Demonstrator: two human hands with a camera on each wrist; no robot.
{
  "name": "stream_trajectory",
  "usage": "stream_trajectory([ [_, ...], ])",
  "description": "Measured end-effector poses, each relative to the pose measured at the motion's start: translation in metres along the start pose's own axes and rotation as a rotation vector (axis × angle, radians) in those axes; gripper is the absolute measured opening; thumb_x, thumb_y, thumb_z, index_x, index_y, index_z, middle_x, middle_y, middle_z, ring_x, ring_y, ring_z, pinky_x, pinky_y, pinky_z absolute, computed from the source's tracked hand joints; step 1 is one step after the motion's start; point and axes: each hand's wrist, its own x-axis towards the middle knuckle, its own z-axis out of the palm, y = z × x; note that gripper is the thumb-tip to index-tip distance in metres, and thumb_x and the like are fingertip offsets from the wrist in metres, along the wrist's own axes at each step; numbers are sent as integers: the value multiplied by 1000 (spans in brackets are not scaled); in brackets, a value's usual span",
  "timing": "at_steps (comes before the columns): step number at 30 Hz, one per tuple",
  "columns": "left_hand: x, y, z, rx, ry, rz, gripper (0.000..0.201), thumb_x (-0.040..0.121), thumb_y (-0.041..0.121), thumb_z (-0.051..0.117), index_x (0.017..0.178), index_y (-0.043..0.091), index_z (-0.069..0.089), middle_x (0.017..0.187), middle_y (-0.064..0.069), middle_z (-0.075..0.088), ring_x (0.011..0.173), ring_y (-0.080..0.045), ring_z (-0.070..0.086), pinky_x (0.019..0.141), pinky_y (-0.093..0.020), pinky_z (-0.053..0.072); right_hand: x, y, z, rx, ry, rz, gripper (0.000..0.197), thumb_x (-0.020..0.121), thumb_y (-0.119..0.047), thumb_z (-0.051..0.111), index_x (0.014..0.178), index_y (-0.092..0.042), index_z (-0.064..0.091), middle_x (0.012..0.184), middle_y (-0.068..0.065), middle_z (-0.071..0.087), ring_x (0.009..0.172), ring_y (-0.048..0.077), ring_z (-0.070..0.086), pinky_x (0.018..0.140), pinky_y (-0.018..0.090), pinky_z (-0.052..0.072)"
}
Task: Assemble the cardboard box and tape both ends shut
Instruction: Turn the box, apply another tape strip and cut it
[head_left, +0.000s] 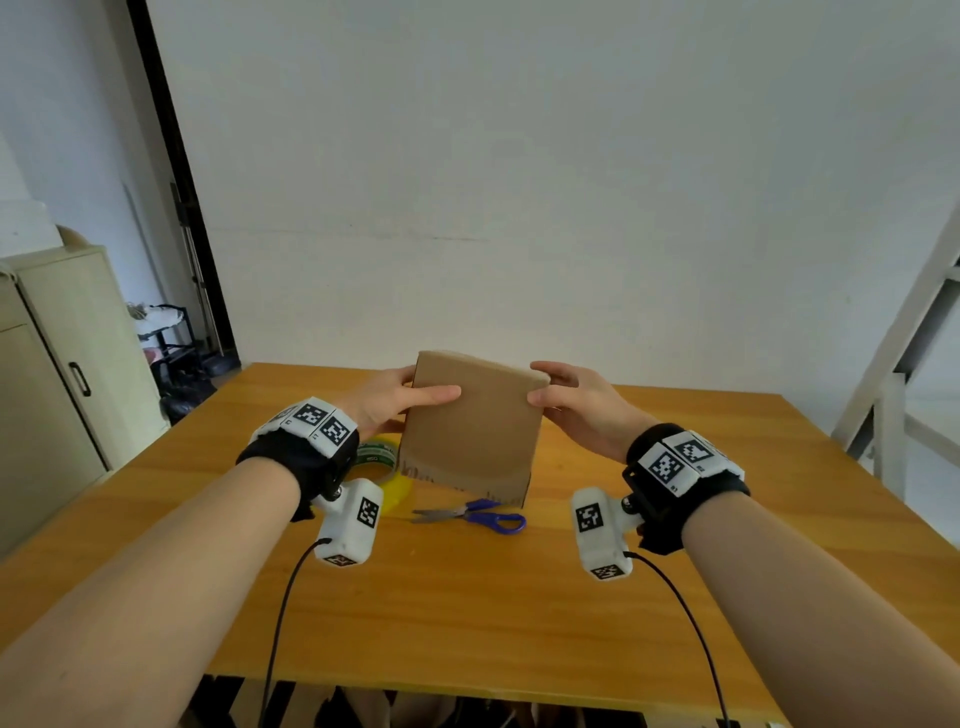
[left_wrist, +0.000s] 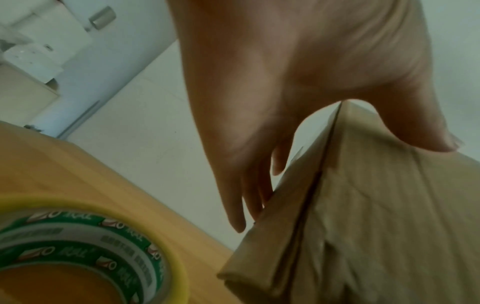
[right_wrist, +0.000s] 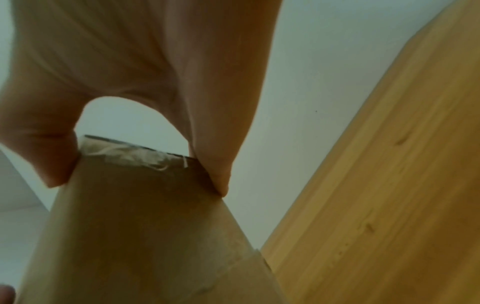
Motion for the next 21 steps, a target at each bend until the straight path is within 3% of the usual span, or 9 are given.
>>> stream_trajectory([
  [2,-3,0,-1,-31,28,-1,97,22,61,86,107,22,60,115,-4,65,109,-23,59,97,-43,47,0,-1,1,-14,0,5,66,85,0,62,143,0,31,140,17,43,128,27,45,112,37,35],
  [4,-5,2,-2,-1,106,-15,98,35,51,89,118,14,54,117,-7,62,109,-26,59,95,-43,49,3,0,0,-100,88,-19,69,84,-12,67,143,-4,32,142,13,45,130,23,45,112,38,34],
  [6,-5,3,-1,127,217,-24,94,51,45,86,126,11,42,118,-6,57,105,-24,59,91,-42,52,5,2,1,-288,249,-84,67,83,-22,70,141,-7,38,138,7,50,123,19,50,106,36,41],
  [9,-6,8,6,281,362,-8,100,58,53,81,133,10,32,119,-3,52,106,-20,54,90,-33,49,4,5,8,-425,478,-184,53,84,-29,69,129,-10,49,119,2,59,102,14,56,86,28,46],
  [12,-7,16,16,287,421,25,104,61,54,79,136,7,25,129,-6,49,117,-23,50,90,-30,43,4,9,17,-416,593,-234,35,86,-29,65,115,-12,57,106,1,65,96,17,62,83,32,51],
  [15,-6,21,23,240,446,38,107,62,53,79,137,6,19,135,-8,45,124,-26,46,95,-33,41,3,14,26,-433,516,-249,28,89,-24,60,115,-14,60,110,1,65,100,20,63,90,37,52],
  [19,-5,21,35,219,452,82,92,64,47,80,127,10,23,112,2,41,108,-19,47,84,-28,39,-1,15,39,-276,304,-201,44,94,-32,54,133,-13,51,132,3,56,107,14,58,102,37,47],
  [21,-2,16,40,193,405,109,92,63,46,81,127,11,24,110,3,44,105,-17,48,83,-27,40,-2,15,43,-203,230,-167,54,93,-36,53,139,-9,44,142,5,48,119,14,51,108,36,40],
])
